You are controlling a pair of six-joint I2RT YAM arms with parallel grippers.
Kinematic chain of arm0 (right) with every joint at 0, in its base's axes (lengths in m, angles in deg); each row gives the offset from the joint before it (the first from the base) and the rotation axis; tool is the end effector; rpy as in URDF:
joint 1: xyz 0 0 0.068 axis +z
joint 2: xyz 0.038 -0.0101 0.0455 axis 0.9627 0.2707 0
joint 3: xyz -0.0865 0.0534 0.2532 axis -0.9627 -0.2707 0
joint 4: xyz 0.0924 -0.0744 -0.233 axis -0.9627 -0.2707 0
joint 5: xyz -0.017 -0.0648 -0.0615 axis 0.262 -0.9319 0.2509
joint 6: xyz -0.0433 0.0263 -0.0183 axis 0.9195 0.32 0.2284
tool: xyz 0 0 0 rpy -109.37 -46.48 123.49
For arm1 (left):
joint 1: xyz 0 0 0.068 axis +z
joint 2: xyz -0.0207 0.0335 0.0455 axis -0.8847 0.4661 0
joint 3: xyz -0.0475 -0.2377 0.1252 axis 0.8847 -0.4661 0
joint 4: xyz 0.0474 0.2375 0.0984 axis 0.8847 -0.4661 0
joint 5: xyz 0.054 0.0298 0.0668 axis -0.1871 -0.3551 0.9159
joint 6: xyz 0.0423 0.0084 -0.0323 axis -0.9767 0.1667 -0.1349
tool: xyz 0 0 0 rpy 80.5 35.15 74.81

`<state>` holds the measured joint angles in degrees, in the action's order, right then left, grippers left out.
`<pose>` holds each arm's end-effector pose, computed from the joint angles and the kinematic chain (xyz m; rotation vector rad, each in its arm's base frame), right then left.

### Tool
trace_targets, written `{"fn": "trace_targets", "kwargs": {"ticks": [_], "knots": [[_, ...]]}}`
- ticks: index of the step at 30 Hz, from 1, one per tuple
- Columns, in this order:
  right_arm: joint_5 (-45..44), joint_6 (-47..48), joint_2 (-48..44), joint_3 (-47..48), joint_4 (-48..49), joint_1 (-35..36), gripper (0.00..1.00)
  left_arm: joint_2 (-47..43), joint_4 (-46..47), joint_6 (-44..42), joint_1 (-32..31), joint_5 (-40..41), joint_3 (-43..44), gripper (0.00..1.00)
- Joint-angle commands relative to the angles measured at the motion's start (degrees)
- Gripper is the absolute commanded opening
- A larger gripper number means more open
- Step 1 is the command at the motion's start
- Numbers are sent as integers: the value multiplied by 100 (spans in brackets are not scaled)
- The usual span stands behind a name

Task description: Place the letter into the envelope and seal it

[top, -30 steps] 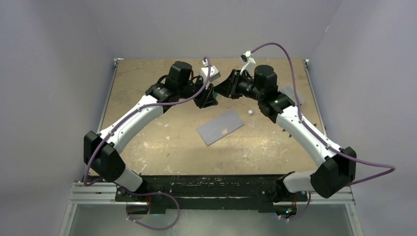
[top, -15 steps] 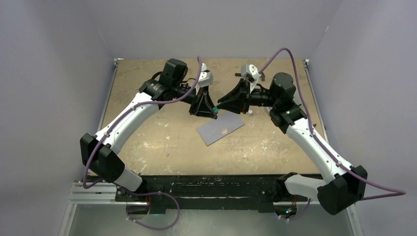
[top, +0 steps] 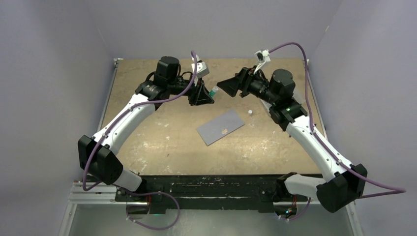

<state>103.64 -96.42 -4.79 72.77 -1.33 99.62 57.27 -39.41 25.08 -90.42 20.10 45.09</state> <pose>0.2446 0.1337 0.4052 -0.2869 1.6593 1.1578 0.2804 -0.1814 0.3786 1.1252 1.7098 -1.1267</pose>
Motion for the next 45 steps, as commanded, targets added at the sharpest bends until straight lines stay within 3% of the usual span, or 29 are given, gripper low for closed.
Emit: {"fn": "trace_targets", "kwargs": {"ticks": [1, 9, 15, 18, 22, 24, 26, 28, 30, 32, 35, 39, 40, 41, 43, 45], "knots": [[-662, -1106, 51, 77, 307, 24, 77, -188, 886, 539, 8, 595, -166, 0], [-475, -907, 534, 624, -335, 227, 77, -320, 1561, 1236, 8, 658, -570, 0], [-548, -633, 824, 854, -766, 348, 61, -384, 1822, 1536, 8, 640, -710, 0], [-609, -609, 811, 835, -722, 359, 50, -376, 1864, 1666, 8, 576, -716, 0], [-603, -580, 733, 679, -472, 359, 23, -393, 2035, 1969, 8, 537, -788, 1], [-538, -391, 710, 656, -271, 359, 13, -409, 2109, 2224, 8, 610, -802, 21], [-569, -210, 716, 663, -325, 359, 9, -440, 2172, 2547, 27, 865, -815, 39], [-467, 117, 746, 746, -430, 359, 9, -448, 2238, 2872, 83, 944, -853, 48], [-282, 361, 826, 876, -628, 359, 9, -410, 2297, 3101, 136, 893, -869, 50], [-113, 463, 938, 1012, -765, 359, 9, -342, 2320, 3226, 149, 747, -877, 50], [132, 513, 1068, 1103, -730, 359, 9, -314, 2735, 3531, 157, 693, -1052, 43], [439, 466, 1145, 1126, -627, 359, 10, -261, 3148, 3829, 155, 576, -1188, 17], [443, 442, 1151, 1129, -615, 359, 14, -229, 3251, 3912, 157, 511, -1219, 5], [403, 410, 1145, 1130, -604, 359, 26, -222, 3340, 4008, 158, 487, -1258, 0], [135, 298, 1024, 1043, -513, 359, 62, -261, 3509, 4225, 158, 633, -1364, 0], [-274, -53, 727, 712, -157, 359, 79, -318, 3607, 4471, 155, 982, -1460, 0]]}}
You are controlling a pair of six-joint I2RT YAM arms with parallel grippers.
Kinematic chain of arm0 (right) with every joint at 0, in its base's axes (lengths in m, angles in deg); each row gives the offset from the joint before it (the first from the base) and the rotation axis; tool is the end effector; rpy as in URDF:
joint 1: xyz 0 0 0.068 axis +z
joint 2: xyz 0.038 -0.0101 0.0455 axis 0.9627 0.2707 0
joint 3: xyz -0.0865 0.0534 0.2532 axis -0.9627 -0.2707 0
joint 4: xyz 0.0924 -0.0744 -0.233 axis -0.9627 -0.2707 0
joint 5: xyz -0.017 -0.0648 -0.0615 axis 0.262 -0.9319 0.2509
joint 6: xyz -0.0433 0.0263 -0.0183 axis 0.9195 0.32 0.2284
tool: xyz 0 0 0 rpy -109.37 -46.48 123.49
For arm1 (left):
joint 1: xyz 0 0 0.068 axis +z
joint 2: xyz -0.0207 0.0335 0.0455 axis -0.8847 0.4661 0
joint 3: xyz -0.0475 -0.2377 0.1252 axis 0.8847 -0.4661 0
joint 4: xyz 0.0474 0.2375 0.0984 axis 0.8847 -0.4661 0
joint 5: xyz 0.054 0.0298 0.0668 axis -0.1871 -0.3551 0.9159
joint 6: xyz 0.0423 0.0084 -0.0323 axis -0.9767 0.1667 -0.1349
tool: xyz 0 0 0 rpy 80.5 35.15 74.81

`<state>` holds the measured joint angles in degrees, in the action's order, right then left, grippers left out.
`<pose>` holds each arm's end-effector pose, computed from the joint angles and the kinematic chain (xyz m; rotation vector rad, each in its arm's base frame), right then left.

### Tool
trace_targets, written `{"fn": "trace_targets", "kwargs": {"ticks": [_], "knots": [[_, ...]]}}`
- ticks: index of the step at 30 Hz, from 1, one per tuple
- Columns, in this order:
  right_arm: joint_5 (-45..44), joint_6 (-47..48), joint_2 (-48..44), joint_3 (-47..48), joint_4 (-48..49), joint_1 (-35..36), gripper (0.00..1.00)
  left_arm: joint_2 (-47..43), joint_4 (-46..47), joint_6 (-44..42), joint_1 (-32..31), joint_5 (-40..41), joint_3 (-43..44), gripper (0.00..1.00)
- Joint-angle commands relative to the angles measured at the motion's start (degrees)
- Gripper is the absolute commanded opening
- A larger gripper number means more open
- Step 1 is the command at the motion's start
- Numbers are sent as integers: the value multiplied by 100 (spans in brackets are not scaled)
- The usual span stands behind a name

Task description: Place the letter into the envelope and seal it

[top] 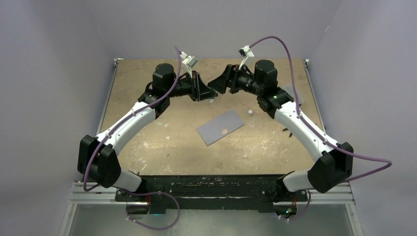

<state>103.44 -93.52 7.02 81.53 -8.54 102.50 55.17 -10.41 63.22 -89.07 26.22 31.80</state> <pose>0.2843 0.1708 0.3875 -0.3367 1.8333 1.1408 0.2923 -0.1757 0.3566 0.5470 1.8357 -1.3798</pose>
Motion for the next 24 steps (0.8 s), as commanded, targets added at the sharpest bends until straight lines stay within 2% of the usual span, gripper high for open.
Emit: {"fn": "trace_targets", "kwargs": {"ticks": [1, 3, 5, 9, 13, 17, 24], "knots": [[-508, -549, -653, -447, 934, 71, 82, -145, 710, 850, 22, 696, -168, 0], [-770, -635, -901, -798, 1380, 79, 83, -264, 750, 1353, 13, 1407, -310, 0], [-773, -554, -963, -941, 1424, 116, 83, -406, 795, 1985, 13, 2192, -470, 0], [-1204, -130, -1111, -1242, 1405, 340, 81, -638, 784, 3114, 18, 3048, -730, 0], [-1689, 147, -921, -1102, 967, 619, 79, -652, 743, 3754, 13, 3130, -729, 0], [-2376, 350, -531, -659, 384, 968, 78, -561, 382, 3902, 13, 3058, -504, 0], [-2680, 415, -148, -248, 494, 1057, 72, -482, 463, 4150, 18, 2878, -506, 0]]}}
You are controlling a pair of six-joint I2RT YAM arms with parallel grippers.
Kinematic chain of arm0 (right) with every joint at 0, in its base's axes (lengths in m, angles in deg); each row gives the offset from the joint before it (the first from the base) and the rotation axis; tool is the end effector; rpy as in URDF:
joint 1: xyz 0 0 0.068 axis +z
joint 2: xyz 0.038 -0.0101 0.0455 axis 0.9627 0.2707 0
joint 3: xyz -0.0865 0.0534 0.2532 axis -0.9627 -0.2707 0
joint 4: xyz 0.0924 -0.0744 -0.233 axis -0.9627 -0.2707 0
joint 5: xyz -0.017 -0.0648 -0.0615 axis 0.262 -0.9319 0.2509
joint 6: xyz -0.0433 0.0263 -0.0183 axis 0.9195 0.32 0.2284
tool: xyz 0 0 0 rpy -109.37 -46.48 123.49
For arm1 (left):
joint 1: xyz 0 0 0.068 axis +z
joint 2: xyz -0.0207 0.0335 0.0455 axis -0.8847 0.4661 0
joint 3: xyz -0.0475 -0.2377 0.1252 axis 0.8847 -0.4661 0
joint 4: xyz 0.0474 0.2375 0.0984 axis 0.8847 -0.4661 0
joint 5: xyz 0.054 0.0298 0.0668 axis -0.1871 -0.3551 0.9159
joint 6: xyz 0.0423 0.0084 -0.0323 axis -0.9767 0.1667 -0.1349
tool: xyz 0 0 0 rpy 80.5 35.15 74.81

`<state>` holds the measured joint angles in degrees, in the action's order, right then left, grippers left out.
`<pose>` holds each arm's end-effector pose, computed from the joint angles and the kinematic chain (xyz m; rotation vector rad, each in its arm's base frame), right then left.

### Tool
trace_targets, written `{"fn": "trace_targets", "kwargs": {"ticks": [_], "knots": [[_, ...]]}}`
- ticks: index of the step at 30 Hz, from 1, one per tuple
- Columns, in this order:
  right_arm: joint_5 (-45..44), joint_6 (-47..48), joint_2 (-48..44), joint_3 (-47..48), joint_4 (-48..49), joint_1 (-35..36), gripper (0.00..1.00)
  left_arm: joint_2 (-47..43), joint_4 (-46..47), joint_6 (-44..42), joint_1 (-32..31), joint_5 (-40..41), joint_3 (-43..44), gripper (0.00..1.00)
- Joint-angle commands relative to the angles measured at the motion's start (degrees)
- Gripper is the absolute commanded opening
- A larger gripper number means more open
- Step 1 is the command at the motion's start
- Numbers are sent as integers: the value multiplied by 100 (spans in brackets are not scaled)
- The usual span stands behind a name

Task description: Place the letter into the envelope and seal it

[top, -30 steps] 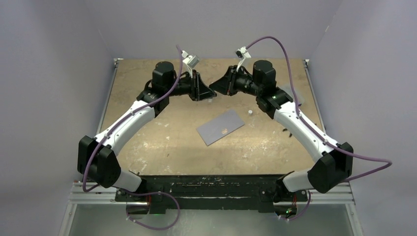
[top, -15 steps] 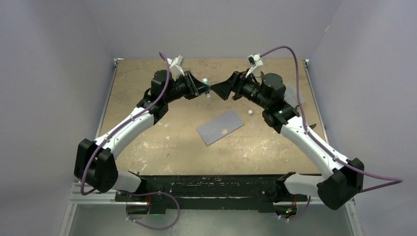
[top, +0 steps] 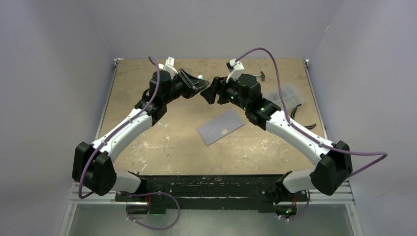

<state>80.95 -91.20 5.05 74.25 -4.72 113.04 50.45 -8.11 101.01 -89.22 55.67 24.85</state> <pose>0.2536 0.2071 0.3591 -0.2326 1.8400 0.9042 0.2874 -0.1566 0.3420 -0.5053 1.9109 -1.3936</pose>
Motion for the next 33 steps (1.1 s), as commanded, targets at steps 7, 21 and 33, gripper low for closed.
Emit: {"fn": "trace_targets", "kwargs": {"ticks": [7, 21, 33], "knots": [[-443, 56, 203, 518, 420, 10, 53, 7, 137, 450, 35, -136, 254, 0], [852, 1269, -222, -47, 778, -328, 8, -185, -135, -20, 291, -756, 178, 67], [2296, 3754, -858, -287, -280, -420, 1, -258, -170, -437, 573, -2562, -56, 72]]}}
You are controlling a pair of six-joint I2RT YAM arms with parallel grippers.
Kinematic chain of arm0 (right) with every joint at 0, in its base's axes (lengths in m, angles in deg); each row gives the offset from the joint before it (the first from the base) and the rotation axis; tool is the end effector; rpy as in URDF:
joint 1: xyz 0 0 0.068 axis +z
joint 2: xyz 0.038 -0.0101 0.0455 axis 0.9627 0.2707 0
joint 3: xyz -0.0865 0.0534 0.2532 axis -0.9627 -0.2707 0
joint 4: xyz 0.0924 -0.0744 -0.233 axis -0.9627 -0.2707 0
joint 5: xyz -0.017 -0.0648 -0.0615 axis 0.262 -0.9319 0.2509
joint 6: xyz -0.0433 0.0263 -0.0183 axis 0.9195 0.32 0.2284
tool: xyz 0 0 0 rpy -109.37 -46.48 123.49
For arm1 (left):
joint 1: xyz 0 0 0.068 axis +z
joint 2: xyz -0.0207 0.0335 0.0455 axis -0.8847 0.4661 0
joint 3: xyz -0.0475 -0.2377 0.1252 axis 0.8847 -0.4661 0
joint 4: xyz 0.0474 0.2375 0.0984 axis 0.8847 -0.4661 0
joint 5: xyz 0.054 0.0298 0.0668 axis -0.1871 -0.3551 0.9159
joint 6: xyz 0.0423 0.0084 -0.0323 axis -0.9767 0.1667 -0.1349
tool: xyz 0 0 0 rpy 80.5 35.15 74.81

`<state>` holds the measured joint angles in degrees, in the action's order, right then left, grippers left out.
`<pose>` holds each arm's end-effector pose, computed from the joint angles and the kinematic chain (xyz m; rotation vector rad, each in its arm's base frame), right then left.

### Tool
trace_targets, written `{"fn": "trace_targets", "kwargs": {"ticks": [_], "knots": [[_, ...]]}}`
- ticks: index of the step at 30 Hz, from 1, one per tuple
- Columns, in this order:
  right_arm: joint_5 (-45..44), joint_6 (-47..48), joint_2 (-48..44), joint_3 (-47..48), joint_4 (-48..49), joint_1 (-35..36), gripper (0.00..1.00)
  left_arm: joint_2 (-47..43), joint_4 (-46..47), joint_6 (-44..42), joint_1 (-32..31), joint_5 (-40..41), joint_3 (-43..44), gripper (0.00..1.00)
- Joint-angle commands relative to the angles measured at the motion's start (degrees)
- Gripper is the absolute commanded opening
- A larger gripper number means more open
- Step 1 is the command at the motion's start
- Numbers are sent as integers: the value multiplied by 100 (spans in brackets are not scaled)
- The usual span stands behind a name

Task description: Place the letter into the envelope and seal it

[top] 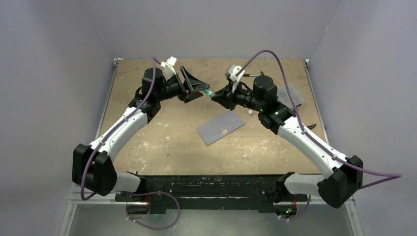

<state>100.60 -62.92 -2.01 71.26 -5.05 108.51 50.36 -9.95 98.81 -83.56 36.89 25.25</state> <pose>0.2340 0.1768 0.3760 -0.8195 1.5478 0.7974 0.2925 -0.1354 0.3425 -0.3158 2.0206 -1.5594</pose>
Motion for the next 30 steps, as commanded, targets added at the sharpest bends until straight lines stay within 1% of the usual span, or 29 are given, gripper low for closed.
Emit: {"fn": "trace_targets", "kwargs": {"ticks": [1, 3, 6, 8, 10, 12, 14, 16, 17, 19, 28, 30], "knots": [[263, 992, -163, 8, -278, 32, 1, -233, 22, -186, 7, -772, -105, 71], [257, 1016, -159, -26, -267, 32, 0, -221, 100, -106, -1, -985, -161, 70], [362, 1036, -130, -81, -178, 32, 0, -268, 167, 7, -1, -1232, -352, 64], [620, 1118, -45, -20, -257, 37, 0, -239, 331, 127, -12, -1416, -425, 57], [702, 1261, 117, 128, -486, 61, 0, -204, 531, 247, -71, -1539, -429, 45], [783, 1303, 163, 179, -583, 72, 0, -180, 524, 255, -129, -1573, -395, 40], [860, 1315, 173, 197, -596, 72, 0, -169, 481, 241, -127, -1574, -387, 40], [880, 1345, 186, 216, -655, 74, 0, -124, 517, 259, -131, -1589, -371, 44], [861, 1346, 186, 208, -656, 75, 0, -102, 563, 285, -133, -1617, -362, 44], [832, 1346, 170, 183, -631, 74, 0, -90, 585, 276, -133, -1667, -355, 40], [1072, 1468, 243, 277, -765, 76, 0, 116, 313, 50, -125, -1741, -254, 39], [1077, 1517, 270, 323, -844, 73, 0, 146, 335, 51, -124, -1746, -279, 35]]}}
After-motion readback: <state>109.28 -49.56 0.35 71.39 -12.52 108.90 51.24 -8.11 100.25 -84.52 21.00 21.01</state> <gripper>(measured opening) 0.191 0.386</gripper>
